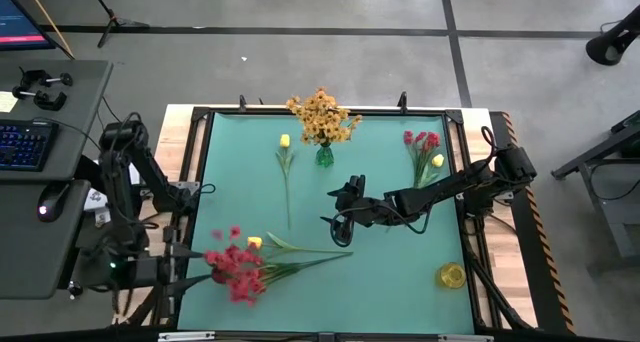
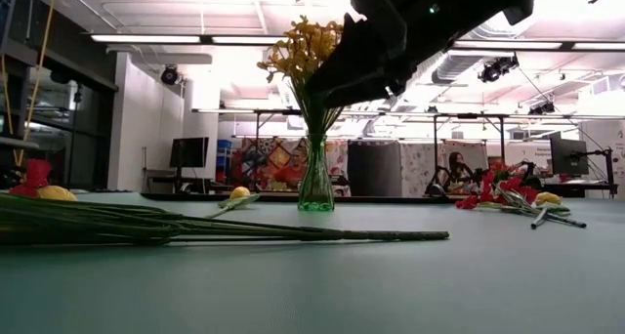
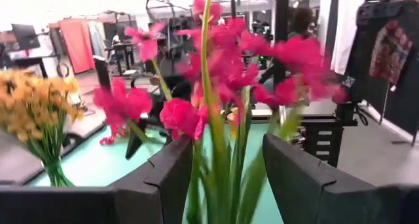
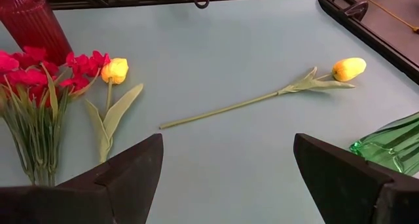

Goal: Sort flowers into vase by color
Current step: Put the middle red flower into the red vase

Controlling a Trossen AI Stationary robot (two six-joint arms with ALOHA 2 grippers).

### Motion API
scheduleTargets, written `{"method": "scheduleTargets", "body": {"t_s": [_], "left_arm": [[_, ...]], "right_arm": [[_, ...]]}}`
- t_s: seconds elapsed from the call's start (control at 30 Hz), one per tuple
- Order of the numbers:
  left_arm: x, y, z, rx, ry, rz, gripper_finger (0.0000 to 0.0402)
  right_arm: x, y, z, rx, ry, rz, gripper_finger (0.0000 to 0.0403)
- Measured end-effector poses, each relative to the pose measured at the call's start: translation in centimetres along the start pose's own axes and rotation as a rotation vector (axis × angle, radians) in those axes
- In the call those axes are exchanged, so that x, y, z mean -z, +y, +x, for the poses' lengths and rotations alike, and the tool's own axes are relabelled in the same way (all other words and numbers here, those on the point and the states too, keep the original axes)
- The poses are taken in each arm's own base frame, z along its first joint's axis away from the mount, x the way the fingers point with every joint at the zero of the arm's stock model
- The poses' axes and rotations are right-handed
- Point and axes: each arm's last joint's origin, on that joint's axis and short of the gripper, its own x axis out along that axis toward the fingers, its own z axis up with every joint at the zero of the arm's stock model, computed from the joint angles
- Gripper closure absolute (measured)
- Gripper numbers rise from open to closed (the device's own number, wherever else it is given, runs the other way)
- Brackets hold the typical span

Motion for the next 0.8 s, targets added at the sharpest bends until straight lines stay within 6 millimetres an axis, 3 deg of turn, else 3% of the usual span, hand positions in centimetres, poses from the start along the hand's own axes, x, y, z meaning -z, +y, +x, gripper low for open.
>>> {"method": "scheduleTargets", "body": {"t_s": [0.27,0.53,0.8], "left_arm": [[-3.6,0.0,-0.1,0.004,0.000,0.104,0.0227],[-2.1,-0.2,-0.1,0.006,-0.001,0.100,0.0227],[-1.0,-0.4,-1.3,0.055,-0.002,-0.013,0.0227]], "right_arm": [[0.0,0.0,0.0,-0.001,-0.004,0.002,0.0073],[0.0,0.0,0.0,-0.001,-0.002,-0.006,0.0073],[0.0,0.0,0.0,-0.001,-0.002,-0.007,0.0073]]}}
